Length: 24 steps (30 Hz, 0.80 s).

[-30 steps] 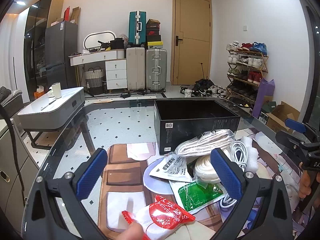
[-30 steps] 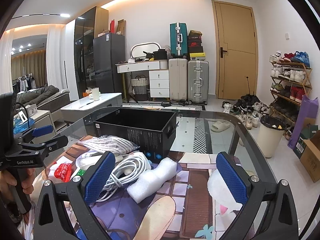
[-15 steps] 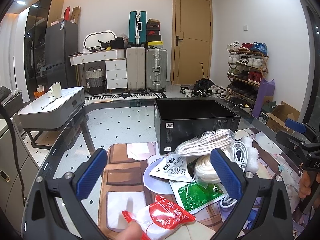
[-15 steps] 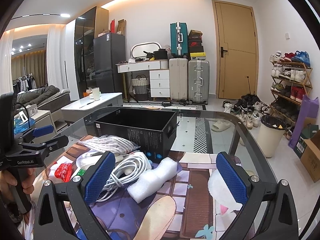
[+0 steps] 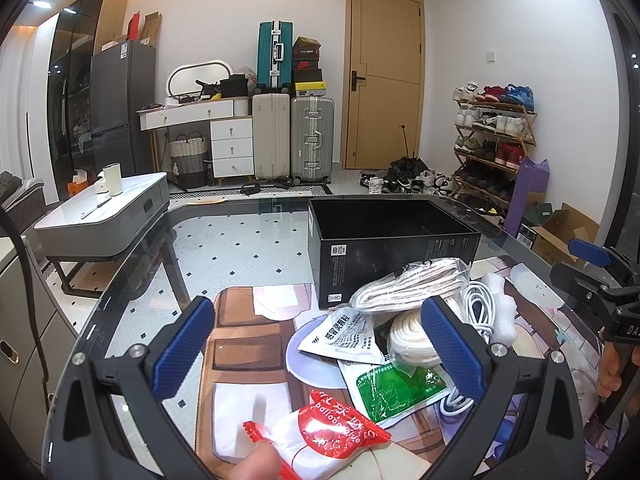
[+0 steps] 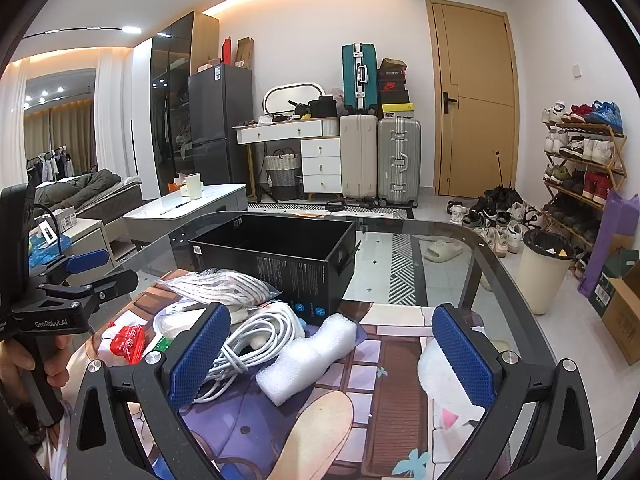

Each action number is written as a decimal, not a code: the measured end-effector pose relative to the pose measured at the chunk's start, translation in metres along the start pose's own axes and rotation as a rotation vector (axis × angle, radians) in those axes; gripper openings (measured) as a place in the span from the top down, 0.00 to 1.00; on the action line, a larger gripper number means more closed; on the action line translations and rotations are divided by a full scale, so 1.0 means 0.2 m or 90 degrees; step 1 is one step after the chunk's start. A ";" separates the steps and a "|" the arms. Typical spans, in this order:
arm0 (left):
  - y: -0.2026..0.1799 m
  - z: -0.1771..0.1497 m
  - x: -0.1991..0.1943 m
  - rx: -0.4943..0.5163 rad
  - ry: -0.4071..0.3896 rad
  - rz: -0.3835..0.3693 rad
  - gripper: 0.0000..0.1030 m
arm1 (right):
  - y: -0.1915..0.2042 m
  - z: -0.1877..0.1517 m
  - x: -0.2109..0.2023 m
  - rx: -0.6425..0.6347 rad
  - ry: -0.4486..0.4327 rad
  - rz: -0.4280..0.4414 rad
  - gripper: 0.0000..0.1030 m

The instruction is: Organize soft objects

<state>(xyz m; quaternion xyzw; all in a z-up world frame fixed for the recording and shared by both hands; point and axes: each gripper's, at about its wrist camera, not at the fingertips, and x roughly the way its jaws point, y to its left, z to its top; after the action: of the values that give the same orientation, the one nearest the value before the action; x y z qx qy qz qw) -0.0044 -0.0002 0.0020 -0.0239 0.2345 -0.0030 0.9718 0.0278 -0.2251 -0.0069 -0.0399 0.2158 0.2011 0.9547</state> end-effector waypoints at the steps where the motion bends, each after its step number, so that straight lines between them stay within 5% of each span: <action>1: 0.00 0.00 0.00 0.000 0.000 0.000 0.00 | 0.00 0.00 0.00 0.000 0.001 0.000 0.00; 24: 0.00 0.00 0.00 0.000 -0.001 -0.001 0.00 | 0.01 0.00 0.00 -0.002 0.002 0.002 0.00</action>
<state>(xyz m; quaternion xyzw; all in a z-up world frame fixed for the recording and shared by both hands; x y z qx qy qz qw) -0.0040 -0.0001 0.0019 -0.0241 0.2337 -0.0034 0.9720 0.0273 -0.2233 -0.0078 -0.0416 0.2167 0.2029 0.9540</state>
